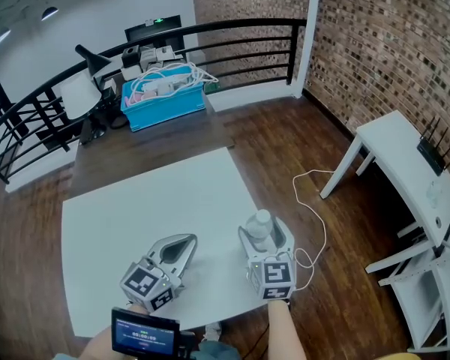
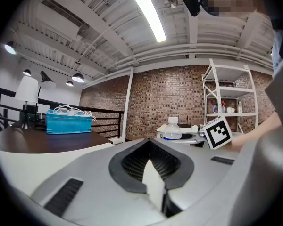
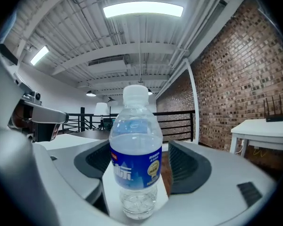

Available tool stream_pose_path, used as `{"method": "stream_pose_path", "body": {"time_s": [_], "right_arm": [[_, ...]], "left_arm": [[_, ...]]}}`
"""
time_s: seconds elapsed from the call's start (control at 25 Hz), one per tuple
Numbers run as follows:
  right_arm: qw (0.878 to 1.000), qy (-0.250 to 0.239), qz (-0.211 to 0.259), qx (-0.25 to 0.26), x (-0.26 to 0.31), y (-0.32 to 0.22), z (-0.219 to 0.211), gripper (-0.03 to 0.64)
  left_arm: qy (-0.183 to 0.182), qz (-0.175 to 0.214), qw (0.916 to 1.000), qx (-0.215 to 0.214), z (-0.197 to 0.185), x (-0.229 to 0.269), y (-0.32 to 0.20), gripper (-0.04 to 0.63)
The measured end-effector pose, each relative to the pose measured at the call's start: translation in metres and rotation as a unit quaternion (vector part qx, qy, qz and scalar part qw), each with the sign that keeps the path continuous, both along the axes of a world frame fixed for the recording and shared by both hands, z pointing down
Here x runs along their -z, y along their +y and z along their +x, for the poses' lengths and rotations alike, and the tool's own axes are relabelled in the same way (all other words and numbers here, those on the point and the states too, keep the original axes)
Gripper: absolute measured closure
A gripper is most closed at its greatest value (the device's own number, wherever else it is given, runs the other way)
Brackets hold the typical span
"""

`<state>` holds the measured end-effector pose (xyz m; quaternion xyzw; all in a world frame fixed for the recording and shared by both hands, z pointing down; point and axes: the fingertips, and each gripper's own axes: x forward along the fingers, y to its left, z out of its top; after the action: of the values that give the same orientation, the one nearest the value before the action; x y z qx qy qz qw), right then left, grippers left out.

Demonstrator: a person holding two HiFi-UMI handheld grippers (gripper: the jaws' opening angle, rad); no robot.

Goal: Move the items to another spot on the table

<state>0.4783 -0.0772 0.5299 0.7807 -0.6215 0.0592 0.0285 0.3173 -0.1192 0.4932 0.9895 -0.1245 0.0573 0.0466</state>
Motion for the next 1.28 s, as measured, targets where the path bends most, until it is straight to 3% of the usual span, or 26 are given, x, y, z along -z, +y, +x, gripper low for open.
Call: {"method": "stream_pose_path", "body": {"time_s": [0.32,0.72,1.0,1.28], "right_arm": [[0.999,0.042,0.027,-0.010,0.043,0.024,-0.015,0.239],[0.998,0.045,0.029,0.025,0.080,0.030,-0.073,0.241],[0.992,0.047,0.034,0.109,0.100,-0.008,-0.148,0.290],[0.974,0.038,0.045,0.217,0.124,-0.059,-0.250,0.330]], "left_arm": [[0.011,0.006,0.9999,-0.005,-0.008,0.017,0.014,0.591],[0.037,0.011,0.9991,0.016,-0.044,0.034,0.013,0.591],[0.043,0.027,0.9969,0.060,-0.099,0.052,-0.008,0.590],[0.036,0.029,0.9922,0.116,-0.182,0.066,-0.038,0.592]]}}
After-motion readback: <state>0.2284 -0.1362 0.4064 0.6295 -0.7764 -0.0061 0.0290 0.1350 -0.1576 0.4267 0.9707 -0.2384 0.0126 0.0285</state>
